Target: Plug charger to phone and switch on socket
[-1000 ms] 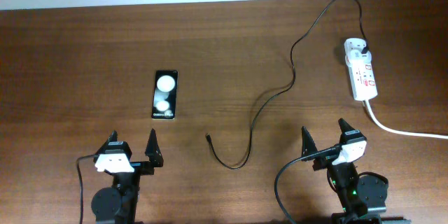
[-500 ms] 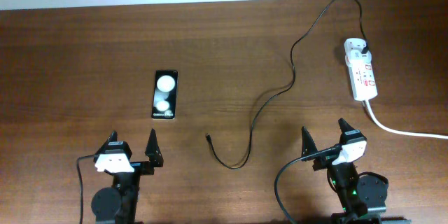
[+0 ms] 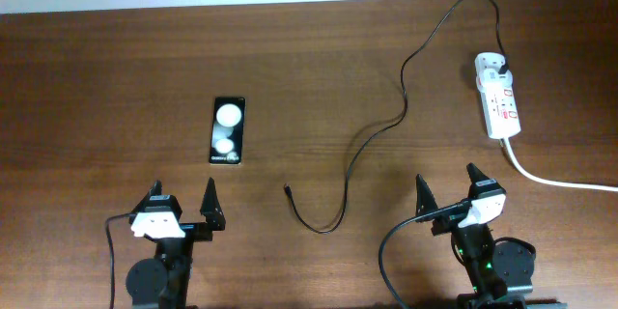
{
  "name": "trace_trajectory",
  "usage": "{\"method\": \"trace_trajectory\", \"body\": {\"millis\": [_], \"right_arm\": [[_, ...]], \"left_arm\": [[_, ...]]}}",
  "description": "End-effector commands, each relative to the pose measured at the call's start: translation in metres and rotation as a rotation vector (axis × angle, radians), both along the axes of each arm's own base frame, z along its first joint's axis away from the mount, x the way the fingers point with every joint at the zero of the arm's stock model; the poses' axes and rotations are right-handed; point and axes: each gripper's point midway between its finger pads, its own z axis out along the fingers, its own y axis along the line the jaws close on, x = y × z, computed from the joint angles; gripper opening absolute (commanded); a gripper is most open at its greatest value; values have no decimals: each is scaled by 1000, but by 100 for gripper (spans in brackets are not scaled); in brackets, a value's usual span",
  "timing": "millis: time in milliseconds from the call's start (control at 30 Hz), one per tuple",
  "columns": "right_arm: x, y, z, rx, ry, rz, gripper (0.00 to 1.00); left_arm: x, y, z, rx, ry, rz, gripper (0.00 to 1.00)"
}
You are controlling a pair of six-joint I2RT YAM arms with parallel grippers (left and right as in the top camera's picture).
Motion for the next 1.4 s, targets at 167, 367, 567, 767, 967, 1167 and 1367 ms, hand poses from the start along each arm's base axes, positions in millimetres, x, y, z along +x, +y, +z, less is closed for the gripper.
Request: {"method": "trace_trajectory", "body": {"millis": [167, 367, 567, 767, 967, 1167, 1367], "right_arm": [[0, 1, -1, 3, 0, 1, 99], [0, 1, -1, 3, 0, 1, 99], [0, 1, -1, 3, 0, 1, 99], [0, 1, -1, 3, 0, 1, 99], [0, 1, -1, 3, 0, 1, 99], [0, 1, -1, 3, 0, 1, 99], [0, 1, -1, 3, 0, 1, 99]], "left_arm": [[0, 0, -1, 13, 1, 2, 99], [0, 0, -1, 13, 1, 2, 99], [0, 0, -1, 13, 1, 2, 99], [0, 0, -1, 13, 1, 2, 99], [0, -1, -1, 12, 0, -3, 99], [-6, -31, 23, 8, -65, -183, 99], [-29, -36, 107, 7, -61, -204, 99]]}}
